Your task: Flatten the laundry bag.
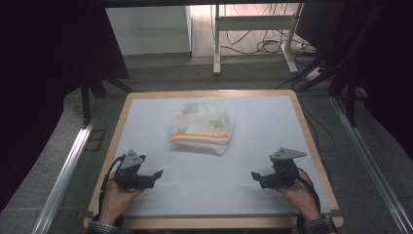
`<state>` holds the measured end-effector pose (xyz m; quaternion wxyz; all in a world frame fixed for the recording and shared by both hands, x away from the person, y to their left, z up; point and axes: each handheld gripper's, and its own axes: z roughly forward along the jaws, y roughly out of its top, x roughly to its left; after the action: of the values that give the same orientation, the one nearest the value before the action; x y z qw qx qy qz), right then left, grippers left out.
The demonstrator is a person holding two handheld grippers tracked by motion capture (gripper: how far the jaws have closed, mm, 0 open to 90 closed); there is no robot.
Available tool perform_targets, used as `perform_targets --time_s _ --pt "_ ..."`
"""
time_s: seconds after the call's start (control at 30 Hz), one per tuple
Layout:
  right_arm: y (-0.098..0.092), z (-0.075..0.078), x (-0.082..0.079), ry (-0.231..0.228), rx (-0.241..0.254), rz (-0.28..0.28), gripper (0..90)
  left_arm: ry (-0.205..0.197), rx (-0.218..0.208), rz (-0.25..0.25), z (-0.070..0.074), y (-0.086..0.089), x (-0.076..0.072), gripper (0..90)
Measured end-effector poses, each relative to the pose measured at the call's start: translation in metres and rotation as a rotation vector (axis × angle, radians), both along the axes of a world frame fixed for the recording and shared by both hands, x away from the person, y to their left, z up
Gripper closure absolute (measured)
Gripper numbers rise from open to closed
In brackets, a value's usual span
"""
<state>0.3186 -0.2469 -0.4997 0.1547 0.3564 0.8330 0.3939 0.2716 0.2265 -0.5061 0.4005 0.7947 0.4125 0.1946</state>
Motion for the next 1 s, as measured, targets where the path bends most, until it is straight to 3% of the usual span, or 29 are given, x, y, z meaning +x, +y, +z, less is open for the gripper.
perform_targets --time_s 0.27,0.4,0.57,0.77,0.83,1.0 --pt "0.005 0.000 0.003 0.009 0.004 -0.010 1.0 -0.007 0.003 -0.029 0.005 -0.012 0.015 21.0" --pt "0.002 0.001 0.005 0.037 0.018 -0.023 1.2 -0.008 -0.007 -0.050 0.011 -0.020 0.028 24.4" --pt "0.001 0.003 0.004 0.043 0.024 -0.024 5.6 -0.025 0.019 -0.084 0.020 -0.034 0.046 26.9" --pt "0.002 0.002 0.005 0.048 0.005 -0.022 8.1 -0.041 -0.005 -0.136 0.033 -0.060 0.074 29.1" --pt "0.002 0.000 0.005 0.054 -0.006 -0.023 8.8 -0.048 0.025 -0.162 0.037 -0.077 0.086 30.2" --pt "0.002 0.000 0.005 0.054 -0.007 -0.017 10.4 -0.043 0.055 -0.194 0.038 -0.097 0.100 32.9"
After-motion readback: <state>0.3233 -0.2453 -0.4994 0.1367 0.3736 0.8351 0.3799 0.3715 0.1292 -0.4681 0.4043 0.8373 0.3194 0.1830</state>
